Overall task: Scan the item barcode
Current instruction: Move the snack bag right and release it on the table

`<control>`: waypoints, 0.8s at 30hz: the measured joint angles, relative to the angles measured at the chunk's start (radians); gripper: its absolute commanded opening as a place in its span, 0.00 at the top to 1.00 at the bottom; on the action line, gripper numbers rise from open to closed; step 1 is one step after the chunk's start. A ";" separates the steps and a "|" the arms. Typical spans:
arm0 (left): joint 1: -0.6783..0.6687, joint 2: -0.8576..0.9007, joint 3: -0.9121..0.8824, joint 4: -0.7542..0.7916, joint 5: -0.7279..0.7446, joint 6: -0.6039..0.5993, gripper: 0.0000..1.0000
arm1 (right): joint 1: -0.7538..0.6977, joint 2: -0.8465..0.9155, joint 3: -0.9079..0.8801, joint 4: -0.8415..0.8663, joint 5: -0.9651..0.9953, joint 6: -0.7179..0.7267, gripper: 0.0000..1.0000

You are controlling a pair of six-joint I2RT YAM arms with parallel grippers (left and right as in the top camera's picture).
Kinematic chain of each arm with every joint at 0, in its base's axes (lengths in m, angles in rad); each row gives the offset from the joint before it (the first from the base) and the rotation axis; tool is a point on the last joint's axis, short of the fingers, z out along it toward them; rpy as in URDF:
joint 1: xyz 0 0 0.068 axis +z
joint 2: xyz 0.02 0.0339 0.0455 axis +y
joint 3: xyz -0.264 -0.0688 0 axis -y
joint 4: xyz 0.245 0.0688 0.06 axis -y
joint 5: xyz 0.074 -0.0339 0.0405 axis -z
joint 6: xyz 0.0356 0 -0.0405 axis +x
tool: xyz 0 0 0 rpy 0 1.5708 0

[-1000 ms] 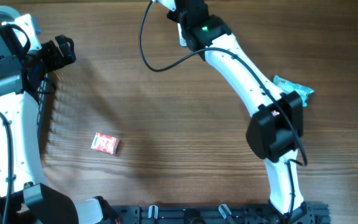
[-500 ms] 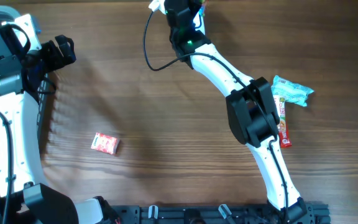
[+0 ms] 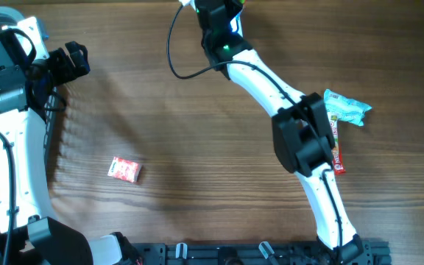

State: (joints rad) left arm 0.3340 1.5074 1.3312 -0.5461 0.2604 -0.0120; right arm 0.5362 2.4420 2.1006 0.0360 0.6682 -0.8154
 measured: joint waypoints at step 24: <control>0.000 0.000 0.000 0.000 0.000 0.000 0.00 | -0.068 -0.442 -0.473 -1.261 -0.362 0.970 0.02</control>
State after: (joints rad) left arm 0.3340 1.5074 1.3312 -0.5465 0.2607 -0.0120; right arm 0.4686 1.9999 1.6276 -1.2247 0.3058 0.1551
